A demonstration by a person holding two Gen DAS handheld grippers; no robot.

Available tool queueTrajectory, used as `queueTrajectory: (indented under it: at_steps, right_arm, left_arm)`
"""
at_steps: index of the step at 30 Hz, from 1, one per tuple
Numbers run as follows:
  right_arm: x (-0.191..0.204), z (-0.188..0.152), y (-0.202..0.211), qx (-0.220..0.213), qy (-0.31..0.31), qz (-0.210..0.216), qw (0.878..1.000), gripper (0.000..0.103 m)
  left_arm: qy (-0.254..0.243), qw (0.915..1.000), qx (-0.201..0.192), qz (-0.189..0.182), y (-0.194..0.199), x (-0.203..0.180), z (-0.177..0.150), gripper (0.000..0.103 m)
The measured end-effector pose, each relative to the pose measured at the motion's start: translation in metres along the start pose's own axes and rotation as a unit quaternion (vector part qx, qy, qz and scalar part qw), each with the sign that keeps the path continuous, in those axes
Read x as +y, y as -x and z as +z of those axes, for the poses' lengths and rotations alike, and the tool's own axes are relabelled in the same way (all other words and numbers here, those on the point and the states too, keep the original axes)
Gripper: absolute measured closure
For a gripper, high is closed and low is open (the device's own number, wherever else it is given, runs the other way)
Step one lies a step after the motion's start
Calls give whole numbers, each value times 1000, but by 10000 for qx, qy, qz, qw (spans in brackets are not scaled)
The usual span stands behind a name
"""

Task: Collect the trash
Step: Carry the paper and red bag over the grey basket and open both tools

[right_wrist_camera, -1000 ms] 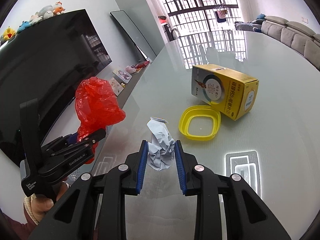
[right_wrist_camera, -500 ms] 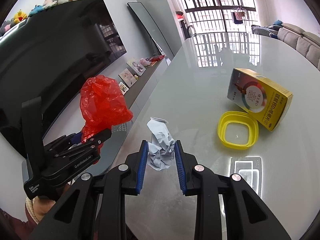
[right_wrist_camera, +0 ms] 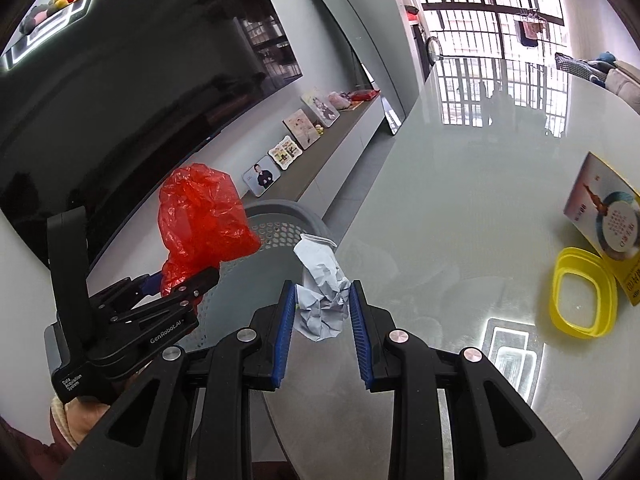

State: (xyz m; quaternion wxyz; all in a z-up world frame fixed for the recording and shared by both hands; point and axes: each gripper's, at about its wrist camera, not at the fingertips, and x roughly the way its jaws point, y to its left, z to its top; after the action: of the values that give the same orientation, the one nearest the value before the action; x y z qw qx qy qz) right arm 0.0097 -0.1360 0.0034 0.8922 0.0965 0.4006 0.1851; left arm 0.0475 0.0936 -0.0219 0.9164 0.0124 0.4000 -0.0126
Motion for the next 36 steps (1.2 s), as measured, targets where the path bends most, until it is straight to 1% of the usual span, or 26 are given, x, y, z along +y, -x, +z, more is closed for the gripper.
queueTrajectory:
  at_steps: [9,16,21,26,34,35,36]
  right_arm:
    - [34,24,-47,264,397,307,9984,76]
    - [47,24,-82,588,582,448,9956,76]
    - [55,24,-94,689,702,457,9941,76]
    - [63,25,-104,740,831,366,9931,76]
    - [69,23,-108,785,922,297,9922,76]
    - [70,23,-108,775,934,307,9921,76]
    - [71,23,-107,761,953,306,9921,76]
  left_arm:
    - [269,9990,220,278,-17,33,-7,58]
    - [424,9977,353,404,-29,48,-7,57]
    - [501,9968,405,466,-34,55,-6,57]
    - [510,9966,416,486,-34,50,-5,56]
    - [519,9966,424,484,-34,50,-6,56]
    - [525,9966,419,486,-34,51,-6,56]
    - [530,9965,415,498,-34,51,-6,53]
